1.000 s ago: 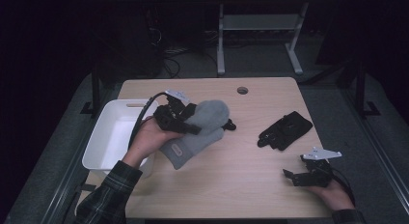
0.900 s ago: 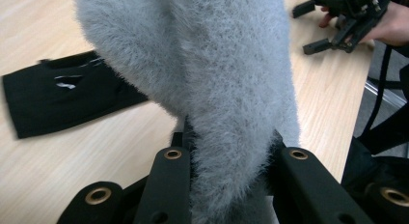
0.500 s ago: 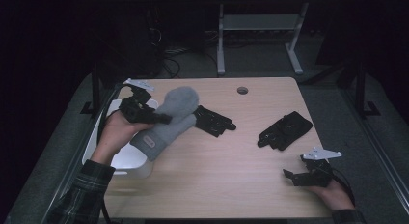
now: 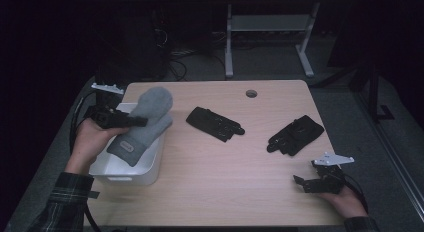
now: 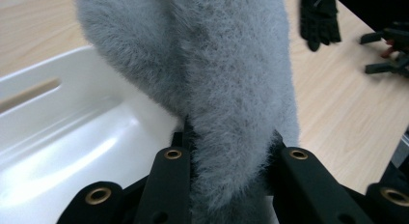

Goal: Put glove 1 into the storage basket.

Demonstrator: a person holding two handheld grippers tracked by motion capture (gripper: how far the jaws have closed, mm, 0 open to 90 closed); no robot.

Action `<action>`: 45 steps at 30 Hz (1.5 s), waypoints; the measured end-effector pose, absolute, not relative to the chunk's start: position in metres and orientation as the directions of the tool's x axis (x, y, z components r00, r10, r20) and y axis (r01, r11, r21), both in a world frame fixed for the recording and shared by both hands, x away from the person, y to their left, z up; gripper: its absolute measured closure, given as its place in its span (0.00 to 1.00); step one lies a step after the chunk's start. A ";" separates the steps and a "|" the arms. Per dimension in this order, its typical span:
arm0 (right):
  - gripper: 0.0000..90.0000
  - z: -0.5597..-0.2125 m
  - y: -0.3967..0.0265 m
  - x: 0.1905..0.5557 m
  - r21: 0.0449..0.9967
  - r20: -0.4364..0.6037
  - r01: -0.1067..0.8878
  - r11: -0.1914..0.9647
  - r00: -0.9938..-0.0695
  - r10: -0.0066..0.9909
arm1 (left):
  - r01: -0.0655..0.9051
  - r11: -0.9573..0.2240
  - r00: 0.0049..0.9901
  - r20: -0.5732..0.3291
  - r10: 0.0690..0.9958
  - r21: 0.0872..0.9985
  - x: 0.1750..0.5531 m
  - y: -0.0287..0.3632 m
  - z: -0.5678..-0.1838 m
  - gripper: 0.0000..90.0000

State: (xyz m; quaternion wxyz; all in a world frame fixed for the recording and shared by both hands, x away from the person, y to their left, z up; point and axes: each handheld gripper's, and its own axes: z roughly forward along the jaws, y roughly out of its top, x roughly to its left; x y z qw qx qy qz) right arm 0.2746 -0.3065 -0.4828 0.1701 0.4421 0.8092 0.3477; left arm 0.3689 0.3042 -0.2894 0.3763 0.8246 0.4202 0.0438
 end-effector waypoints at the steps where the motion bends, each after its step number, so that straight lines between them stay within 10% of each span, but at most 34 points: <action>1: 0.09 -0.483 -0.306 0.275 0.713 0.032 0.597 0.367 -0.551 0.834 | 0.668 -0.351 0.632 -0.250 0.734 0.656 0.369 0.311 -0.292 0.81; 30: 0.09 -0.483 -0.306 0.275 0.713 0.033 0.598 0.367 -0.551 0.834 | 0.841 -0.289 0.446 -0.284 0.849 0.456 0.411 0.354 -0.405 0.78; 45: 0.09 -0.483 -0.306 0.275 0.713 0.033 0.598 0.367 -0.551 0.834 | 0.789 -0.302 0.450 -0.167 0.877 0.535 0.407 0.358 -0.392 0.29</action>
